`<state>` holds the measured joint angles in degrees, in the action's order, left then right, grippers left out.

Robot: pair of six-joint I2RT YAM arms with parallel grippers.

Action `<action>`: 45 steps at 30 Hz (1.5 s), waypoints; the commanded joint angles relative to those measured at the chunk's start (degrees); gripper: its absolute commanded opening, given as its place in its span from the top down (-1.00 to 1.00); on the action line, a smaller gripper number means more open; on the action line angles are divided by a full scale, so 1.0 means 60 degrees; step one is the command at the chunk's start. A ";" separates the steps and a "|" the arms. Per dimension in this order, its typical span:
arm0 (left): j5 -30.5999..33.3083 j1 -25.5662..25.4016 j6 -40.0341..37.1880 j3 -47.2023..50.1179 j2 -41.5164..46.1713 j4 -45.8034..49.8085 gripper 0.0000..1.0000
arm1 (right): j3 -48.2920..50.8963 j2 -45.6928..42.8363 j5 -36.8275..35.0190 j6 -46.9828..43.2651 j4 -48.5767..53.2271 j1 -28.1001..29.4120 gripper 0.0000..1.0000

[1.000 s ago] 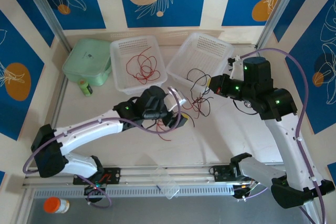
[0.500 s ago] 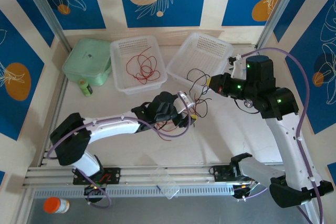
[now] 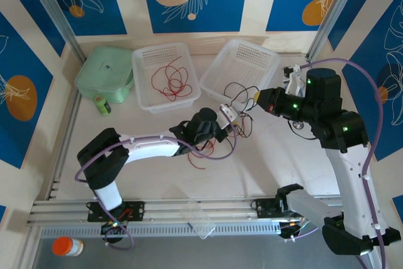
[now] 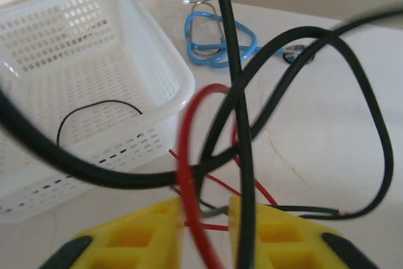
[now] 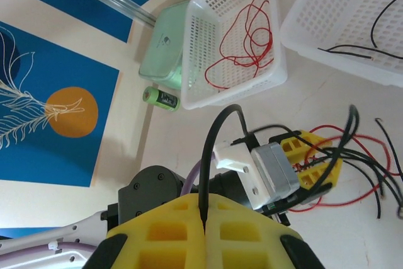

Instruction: Untangle the cables

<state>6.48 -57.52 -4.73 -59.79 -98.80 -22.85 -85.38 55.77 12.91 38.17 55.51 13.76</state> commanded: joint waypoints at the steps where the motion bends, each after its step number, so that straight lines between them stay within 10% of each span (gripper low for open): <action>1: 0.0397 0.0022 0.0016 0.0194 0.0485 -0.0382 0.73 | -0.0153 -0.0233 0.0185 0.0083 0.0125 -0.0168 1.00; 29: 0.2117 0.0159 0.2136 0.4532 0.3612 0.1291 1.00 | -0.0266 -0.0529 0.0278 0.0222 -0.0120 -0.2593 1.00; 45: 0.1613 0.0153 0.2501 0.4154 0.4672 0.2731 0.56 | -0.0637 0.3280 0.0215 -0.0231 -0.3055 -0.2021 1.00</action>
<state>16.91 -56.90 9.06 -33.32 -72.99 -9.23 -86.54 71.37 15.79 38.96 41.98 0.16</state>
